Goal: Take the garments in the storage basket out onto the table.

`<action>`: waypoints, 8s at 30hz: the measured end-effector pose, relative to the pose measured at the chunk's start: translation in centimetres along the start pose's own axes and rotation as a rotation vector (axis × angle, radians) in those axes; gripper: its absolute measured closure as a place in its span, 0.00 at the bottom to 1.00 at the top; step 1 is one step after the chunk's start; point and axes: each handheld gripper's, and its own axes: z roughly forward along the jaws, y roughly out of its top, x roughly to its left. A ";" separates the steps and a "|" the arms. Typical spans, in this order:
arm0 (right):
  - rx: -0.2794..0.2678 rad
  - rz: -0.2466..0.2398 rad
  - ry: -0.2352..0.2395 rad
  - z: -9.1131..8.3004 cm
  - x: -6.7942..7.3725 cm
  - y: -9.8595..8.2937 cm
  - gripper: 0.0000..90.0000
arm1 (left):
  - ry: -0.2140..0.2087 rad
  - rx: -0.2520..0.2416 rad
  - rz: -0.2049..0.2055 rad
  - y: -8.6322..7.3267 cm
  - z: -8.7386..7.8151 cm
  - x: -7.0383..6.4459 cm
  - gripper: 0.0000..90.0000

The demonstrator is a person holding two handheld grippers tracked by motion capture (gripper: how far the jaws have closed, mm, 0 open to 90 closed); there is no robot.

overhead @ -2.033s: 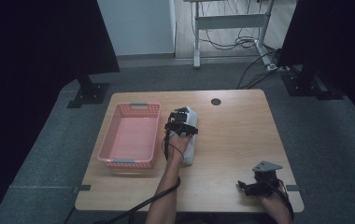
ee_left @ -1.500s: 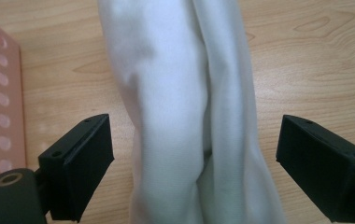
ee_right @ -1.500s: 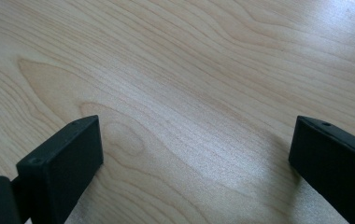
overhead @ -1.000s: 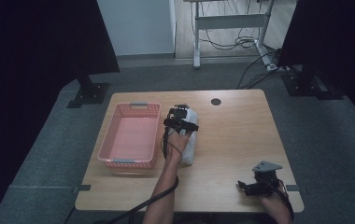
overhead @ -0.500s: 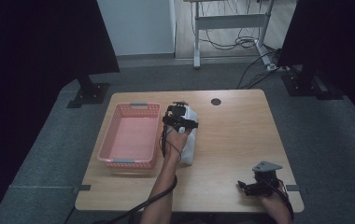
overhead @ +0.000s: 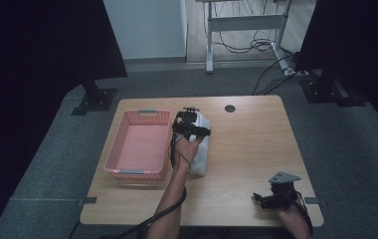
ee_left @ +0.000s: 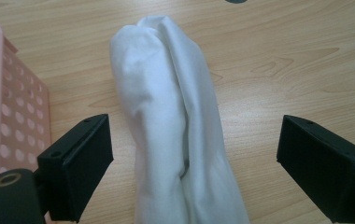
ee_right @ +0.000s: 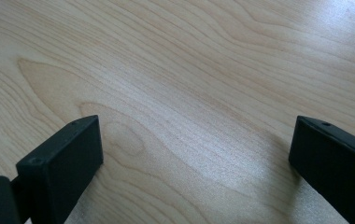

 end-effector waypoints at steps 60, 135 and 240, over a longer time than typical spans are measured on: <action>0.000 -0.001 -0.001 0.0 0.0 0.0 0.03 | 0.020 -0.062 0.006 -1.5 -6.9 5.1 0.11; 0.000 0.002 -0.004 0.0 0.0 0.0 0.03 | 0.089 -0.128 -0.004 -7.4 -14.3 11.5 0.11; -0.002 0.009 -0.013 0.0 0.0 0.0 0.03 | 0.169 -0.140 -0.048 -22.4 -14.8 15.2 0.10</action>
